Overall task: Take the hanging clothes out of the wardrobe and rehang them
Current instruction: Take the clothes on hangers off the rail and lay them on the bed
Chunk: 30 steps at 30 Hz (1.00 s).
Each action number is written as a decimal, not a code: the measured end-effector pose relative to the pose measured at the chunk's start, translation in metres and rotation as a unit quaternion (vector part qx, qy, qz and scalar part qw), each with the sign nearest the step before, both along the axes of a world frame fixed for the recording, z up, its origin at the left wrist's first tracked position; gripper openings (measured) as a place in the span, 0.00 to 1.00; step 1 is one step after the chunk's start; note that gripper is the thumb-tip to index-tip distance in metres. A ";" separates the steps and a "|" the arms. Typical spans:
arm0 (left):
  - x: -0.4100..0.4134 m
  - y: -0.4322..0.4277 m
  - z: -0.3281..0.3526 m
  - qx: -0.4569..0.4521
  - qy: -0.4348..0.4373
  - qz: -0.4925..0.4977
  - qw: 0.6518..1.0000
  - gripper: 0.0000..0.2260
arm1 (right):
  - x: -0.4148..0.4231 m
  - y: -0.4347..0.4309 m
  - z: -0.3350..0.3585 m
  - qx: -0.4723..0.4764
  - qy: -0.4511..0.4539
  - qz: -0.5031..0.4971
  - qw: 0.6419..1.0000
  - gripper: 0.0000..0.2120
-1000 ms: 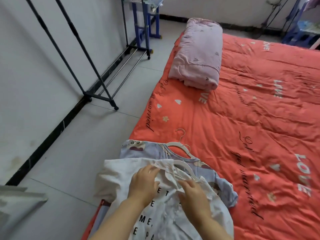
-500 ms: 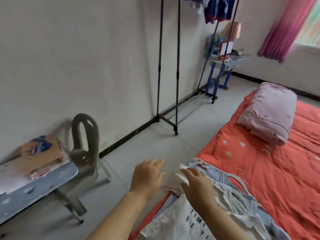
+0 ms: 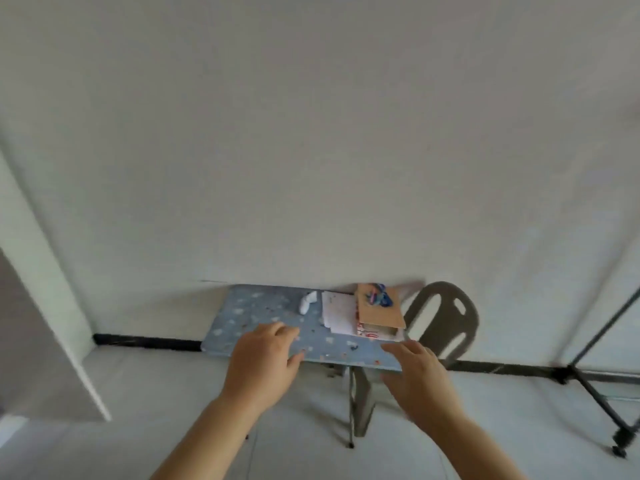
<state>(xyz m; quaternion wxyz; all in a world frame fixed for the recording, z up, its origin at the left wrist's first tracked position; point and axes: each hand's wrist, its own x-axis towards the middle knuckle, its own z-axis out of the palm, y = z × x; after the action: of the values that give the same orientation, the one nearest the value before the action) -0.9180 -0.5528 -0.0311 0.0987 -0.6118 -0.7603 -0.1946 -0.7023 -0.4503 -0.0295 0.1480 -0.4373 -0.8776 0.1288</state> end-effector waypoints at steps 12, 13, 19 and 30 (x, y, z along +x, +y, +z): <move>-0.195 -0.194 0.027 0.003 -0.017 0.357 0.934 0.18 | -0.321 -0.093 0.029 0.013 -0.018 0.349 0.937 0.22; -0.207 -0.203 0.029 0.007 -0.016 0.382 0.924 0.18 | -0.344 -0.099 0.031 0.017 -0.016 0.376 0.926 0.22; -0.275 -0.246 0.049 0.031 0.007 0.492 0.870 0.13 | -0.465 -0.134 0.056 0.025 -0.001 0.513 0.858 0.23; -0.373 -0.330 0.072 0.055 0.028 0.619 0.783 0.21 | -0.639 -0.226 0.081 0.009 0.042 0.654 0.755 0.23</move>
<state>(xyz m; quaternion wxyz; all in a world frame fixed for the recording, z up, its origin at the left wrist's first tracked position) -1.2914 -0.8831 0.0407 0.2529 -0.0080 -0.9605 -0.1158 -1.3418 -0.6767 0.0517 0.0682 0.2510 -0.9437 0.2042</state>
